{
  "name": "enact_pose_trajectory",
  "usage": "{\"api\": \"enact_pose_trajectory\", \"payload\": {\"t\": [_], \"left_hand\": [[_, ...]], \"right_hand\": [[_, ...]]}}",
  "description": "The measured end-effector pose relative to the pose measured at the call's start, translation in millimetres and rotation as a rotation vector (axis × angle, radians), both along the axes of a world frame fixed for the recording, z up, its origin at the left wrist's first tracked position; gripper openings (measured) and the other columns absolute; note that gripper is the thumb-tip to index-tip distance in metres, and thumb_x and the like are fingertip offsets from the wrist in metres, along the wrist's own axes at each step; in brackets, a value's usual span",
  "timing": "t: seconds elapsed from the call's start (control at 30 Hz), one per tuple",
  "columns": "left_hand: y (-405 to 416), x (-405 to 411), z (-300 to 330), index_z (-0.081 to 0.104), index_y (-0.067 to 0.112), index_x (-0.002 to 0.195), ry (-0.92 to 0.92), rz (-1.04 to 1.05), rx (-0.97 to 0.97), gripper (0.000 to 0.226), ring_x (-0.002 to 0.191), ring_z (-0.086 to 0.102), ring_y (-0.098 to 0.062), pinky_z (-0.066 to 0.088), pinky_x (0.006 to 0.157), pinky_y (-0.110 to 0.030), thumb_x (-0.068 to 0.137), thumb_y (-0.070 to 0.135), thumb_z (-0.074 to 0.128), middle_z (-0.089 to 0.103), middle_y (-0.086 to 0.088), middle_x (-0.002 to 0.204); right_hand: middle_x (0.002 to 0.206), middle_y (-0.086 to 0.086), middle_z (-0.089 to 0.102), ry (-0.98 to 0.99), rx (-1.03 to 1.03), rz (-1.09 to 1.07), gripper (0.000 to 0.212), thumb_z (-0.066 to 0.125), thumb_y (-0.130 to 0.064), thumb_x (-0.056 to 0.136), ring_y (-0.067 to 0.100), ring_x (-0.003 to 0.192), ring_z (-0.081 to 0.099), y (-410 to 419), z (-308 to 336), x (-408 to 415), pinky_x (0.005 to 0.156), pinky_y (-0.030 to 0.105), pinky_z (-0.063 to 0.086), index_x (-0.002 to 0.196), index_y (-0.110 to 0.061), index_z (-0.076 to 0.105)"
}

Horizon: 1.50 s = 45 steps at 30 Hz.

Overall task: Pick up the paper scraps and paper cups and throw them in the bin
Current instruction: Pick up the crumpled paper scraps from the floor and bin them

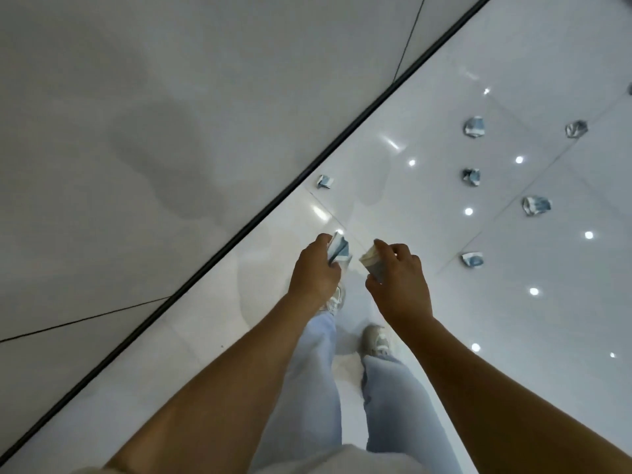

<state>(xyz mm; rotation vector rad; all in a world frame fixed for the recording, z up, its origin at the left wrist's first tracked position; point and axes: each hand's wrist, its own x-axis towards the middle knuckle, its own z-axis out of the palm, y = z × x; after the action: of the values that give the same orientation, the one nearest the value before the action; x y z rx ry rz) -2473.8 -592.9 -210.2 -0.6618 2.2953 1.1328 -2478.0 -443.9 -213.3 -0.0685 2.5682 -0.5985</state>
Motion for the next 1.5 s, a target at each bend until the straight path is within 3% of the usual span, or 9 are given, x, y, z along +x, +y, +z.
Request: {"api": "enact_pose_trajectory", "payload": {"t": [0.07, 0.23, 0.37, 0.63, 0.77, 0.9, 1.0, 1.17, 1.5], "left_hand": [[-10.8, 14.0, 22.4, 0.051, 0.011, 0.118, 0.023, 0.038, -0.026, 0.031, 0.101, 0.061, -0.026, 0.052, 0.090, -0.035, 0.088, 0.010, 0.060, 0.062, -0.010, 0.112], [-21.6, 70.4, 63.3, 0.050, 0.009, 0.124, 0.113, 0.248, -0.057, 0.039, 0.100, 0.061, -0.027, 0.052, 0.084, -0.029, 0.087, 0.005, 0.060, 0.062, -0.012, 0.113], [-12.1, 130.0, 83.3, 0.047, 0.014, 0.129, 0.073, 0.467, -0.065, 0.044, 0.105, 0.060, -0.025, 0.047, 0.082, -0.023, 0.088, 0.007, 0.061, 0.059, -0.008, 0.121], [21.9, 275.6, 119.7, 0.045, 0.012, 0.133, 0.052, 0.834, -0.063, 0.046, 0.108, 0.059, -0.028, 0.047, 0.091, -0.031, 0.089, 0.006, 0.058, 0.058, -0.010, 0.125], [30.1, 346.8, 131.8, 0.048, 0.010, 0.129, 0.081, 0.996, -0.067, 0.042, 0.103, 0.058, -0.030, 0.048, 0.088, -0.035, 0.088, 0.004, 0.056, 0.060, -0.012, 0.118], [32.2, 412.6, 136.4, 0.050, 0.010, 0.125, 0.120, 1.163, -0.063, 0.039, 0.097, 0.058, -0.024, 0.044, 0.078, -0.024, 0.087, 0.002, 0.054, 0.060, -0.008, 0.111], [29.1, 467.3, 138.5, 0.051, 0.011, 0.126, 0.133, 1.261, -0.078, 0.039, 0.102, 0.056, -0.020, 0.039, 0.081, -0.018, 0.088, 0.003, 0.055, 0.057, -0.002, 0.109], [15.5, 569.7, 141.3, 0.046, 0.011, 0.134, 0.097, 1.347, -0.106, 0.046, 0.115, 0.055, -0.027, 0.042, 0.094, -0.027, 0.090, 0.007, 0.057, 0.057, -0.011, 0.125], [-20.8, 727.8, 131.6, 0.045, 0.010, 0.133, 0.010, 1.387, -0.107, 0.045, 0.115, 0.054, -0.031, 0.047, 0.094, -0.034, 0.090, 0.011, 0.059, 0.055, -0.014, 0.129]], "right_hand": [[0.135, 0.003, 0.047, 0.012, -0.001, 0.053, 0.060, 0.062, -0.018, 0.088, 0.024, 0.118, 0.044, -9.5, 22.6, 7.3, 0.087, 0.032, 0.046, 0.143, -0.021, 0.039], [0.139, 0.005, 0.046, 0.018, 0.023, 0.238, 0.058, 0.061, -0.021, 0.090, 0.026, 0.120, 0.045, -22.9, 67.0, 33.9, 0.093, 0.033, 0.046, 0.144, -0.021, 0.038], [0.134, 0.008, 0.047, 0.039, 0.010, 0.438, 0.057, 0.059, -0.018, 0.090, 0.028, 0.116, 0.046, -22.9, 91.0, 64.1, 0.088, 0.035, 0.048, 0.143, -0.020, 0.038], [0.125, 0.009, 0.051, 0.055, -0.027, 0.779, 0.046, 0.061, -0.015, 0.088, 0.027, 0.108, 0.049, -36.1, 121.0, 152.4, 0.081, 0.034, 0.051, 0.131, -0.019, 0.046], [0.135, 0.008, 0.048, 0.057, -0.040, 0.927, 0.055, 0.060, -0.017, 0.089, 0.027, 0.116, 0.047, -47.1, 131.6, 209.9, 0.088, 0.036, 0.049, 0.141, -0.020, 0.041], [0.138, 0.005, 0.045, 0.043, -0.053, 1.062, 0.056, 0.058, -0.020, 0.091, 0.025, 0.118, 0.045, -63.6, 139.9, 268.4, 0.093, 0.033, 0.047, 0.144, -0.021, 0.039], [0.139, 0.005, 0.044, 0.038, -0.060, 1.169, 0.057, 0.057, -0.021, 0.092, 0.025, 0.120, 0.045, -80.1, 140.9, 316.7, 0.096, 0.033, 0.047, 0.146, -0.020, 0.037], [0.139, 0.004, 0.045, 0.011, -0.063, 1.215, 0.058, 0.056, -0.018, 0.091, 0.025, 0.121, 0.044, -111.5, 135.8, 413.3, 0.095, 0.033, 0.047, 0.146, -0.021, 0.037], [0.134, 0.005, 0.049, -0.029, -0.073, 1.175, 0.060, 0.061, -0.017, 0.086, 0.025, 0.114, 0.049, -146.0, 117.1, 567.3, 0.087, 0.032, 0.047, 0.142, -0.022, 0.040]]}}
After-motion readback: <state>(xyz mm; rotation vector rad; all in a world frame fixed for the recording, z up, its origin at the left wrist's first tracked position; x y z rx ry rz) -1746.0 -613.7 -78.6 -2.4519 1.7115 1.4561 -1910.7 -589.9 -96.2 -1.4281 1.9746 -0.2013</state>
